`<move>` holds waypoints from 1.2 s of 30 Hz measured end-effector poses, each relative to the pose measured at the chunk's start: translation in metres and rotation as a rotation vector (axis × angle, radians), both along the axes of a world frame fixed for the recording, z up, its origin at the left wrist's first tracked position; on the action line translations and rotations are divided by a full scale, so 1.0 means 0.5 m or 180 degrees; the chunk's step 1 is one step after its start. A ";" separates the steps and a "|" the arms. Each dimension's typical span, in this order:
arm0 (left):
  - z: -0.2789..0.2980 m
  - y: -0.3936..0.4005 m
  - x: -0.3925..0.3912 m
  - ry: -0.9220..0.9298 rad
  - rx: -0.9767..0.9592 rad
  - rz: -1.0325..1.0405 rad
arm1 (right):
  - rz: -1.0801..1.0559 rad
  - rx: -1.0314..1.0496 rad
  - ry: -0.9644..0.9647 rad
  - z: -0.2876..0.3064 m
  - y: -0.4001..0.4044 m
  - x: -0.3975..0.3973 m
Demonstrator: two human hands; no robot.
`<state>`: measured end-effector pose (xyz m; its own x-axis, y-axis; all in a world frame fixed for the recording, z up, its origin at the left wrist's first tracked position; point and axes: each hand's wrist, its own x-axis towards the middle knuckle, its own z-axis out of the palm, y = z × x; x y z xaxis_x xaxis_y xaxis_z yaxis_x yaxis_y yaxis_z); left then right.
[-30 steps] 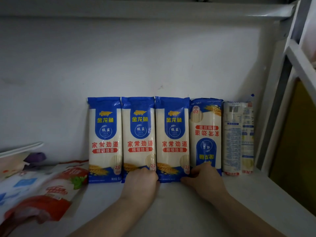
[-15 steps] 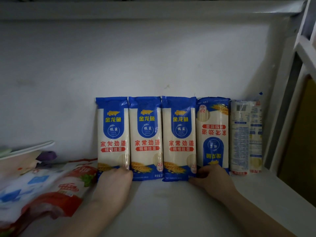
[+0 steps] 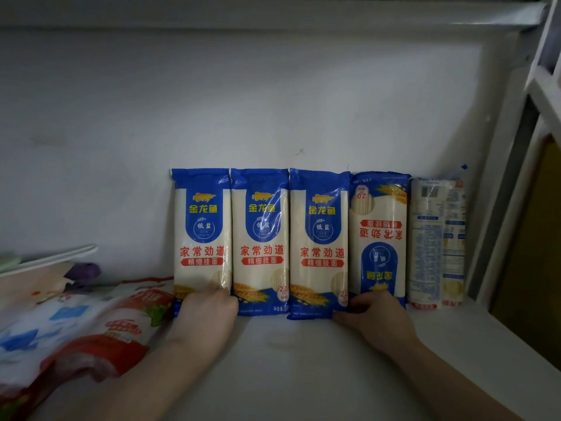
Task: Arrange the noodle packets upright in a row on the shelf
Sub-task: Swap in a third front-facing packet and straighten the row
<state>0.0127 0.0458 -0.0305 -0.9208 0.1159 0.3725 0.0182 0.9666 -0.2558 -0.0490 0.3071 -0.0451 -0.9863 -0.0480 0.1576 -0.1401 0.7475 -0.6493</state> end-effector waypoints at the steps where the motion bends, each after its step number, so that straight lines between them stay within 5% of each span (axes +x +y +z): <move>1: 0.007 0.006 0.006 -0.0010 -0.0037 0.0011 | -0.0005 -0.0003 0.0004 -0.001 0.000 -0.001; 7: 0.011 0.013 0.018 -0.0220 0.0081 0.0336 | -0.0032 -0.0045 0.0009 -0.004 0.001 -0.003; 14: 0.005 0.084 0.036 -0.0140 0.0458 -0.0525 | -0.0046 -0.0255 0.0035 -0.008 0.007 0.002; 28: 0.006 0.141 -0.019 -0.0278 -0.0389 -0.0571 | -0.0228 -0.0347 0.0130 -0.012 0.000 0.006; 36: -0.016 0.167 -0.011 0.0266 0.1536 -0.0601 | -0.0267 -0.0231 0.0140 -0.005 -0.003 0.011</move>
